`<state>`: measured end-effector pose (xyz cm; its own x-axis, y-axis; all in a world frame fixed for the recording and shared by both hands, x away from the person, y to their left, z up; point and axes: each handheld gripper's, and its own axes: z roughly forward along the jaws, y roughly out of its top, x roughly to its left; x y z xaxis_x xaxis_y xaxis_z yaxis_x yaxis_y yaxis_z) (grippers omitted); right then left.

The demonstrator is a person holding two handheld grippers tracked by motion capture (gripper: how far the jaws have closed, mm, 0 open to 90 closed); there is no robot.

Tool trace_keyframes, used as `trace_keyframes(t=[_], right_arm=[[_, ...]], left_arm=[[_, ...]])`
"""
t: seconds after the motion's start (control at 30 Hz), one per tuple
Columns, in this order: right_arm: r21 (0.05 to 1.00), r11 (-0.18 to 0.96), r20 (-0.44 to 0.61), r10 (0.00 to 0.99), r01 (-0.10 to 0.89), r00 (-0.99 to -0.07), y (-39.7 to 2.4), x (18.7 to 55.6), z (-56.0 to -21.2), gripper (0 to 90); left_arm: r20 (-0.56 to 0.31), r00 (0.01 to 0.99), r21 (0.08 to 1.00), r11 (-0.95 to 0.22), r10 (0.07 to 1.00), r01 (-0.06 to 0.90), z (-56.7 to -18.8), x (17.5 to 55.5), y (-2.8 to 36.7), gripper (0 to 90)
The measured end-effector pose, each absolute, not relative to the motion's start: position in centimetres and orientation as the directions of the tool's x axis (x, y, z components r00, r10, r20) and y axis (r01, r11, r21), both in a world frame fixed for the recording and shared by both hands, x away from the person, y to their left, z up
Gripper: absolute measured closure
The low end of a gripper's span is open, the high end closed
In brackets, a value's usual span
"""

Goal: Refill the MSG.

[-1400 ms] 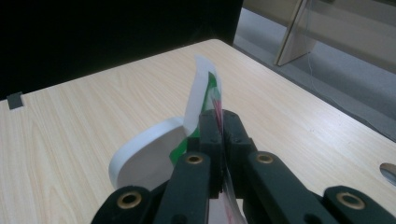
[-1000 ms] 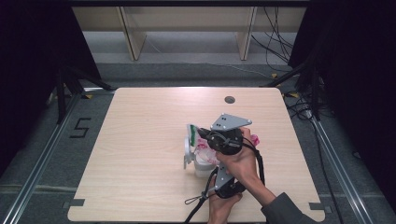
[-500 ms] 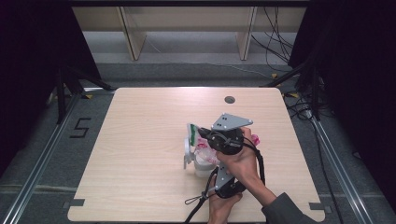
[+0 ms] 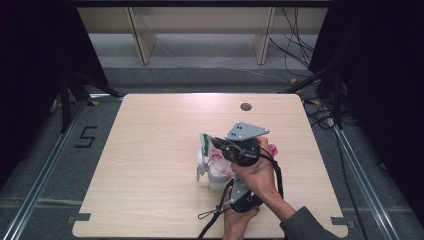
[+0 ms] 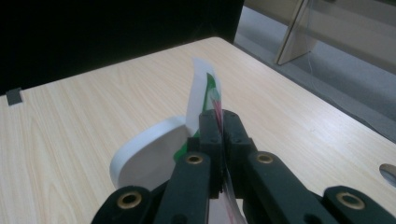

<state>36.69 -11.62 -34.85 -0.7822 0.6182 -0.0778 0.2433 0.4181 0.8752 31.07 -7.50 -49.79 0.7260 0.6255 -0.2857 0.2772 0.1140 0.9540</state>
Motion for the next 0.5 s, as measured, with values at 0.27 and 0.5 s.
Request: trace_keyframes(t=[0.27,0.5], right_arm=[[0.886,0.403,-0.083,0.625,0.23,-0.776,-11.62,36.77,-34.82,89.7],[0.878,0.408,-0.072,0.628,0.249,-0.775,-11.56,36.83,-34.87,89.7]], left_arm=[[-0.297,0.733,0.952,0.132,0.612,0.276,-49.86,31.15,-7.49,71.5],[-0.308,0.727,0.949,0.14,0.614,0.284,-49.82,31.07,-7.48,71.5]])
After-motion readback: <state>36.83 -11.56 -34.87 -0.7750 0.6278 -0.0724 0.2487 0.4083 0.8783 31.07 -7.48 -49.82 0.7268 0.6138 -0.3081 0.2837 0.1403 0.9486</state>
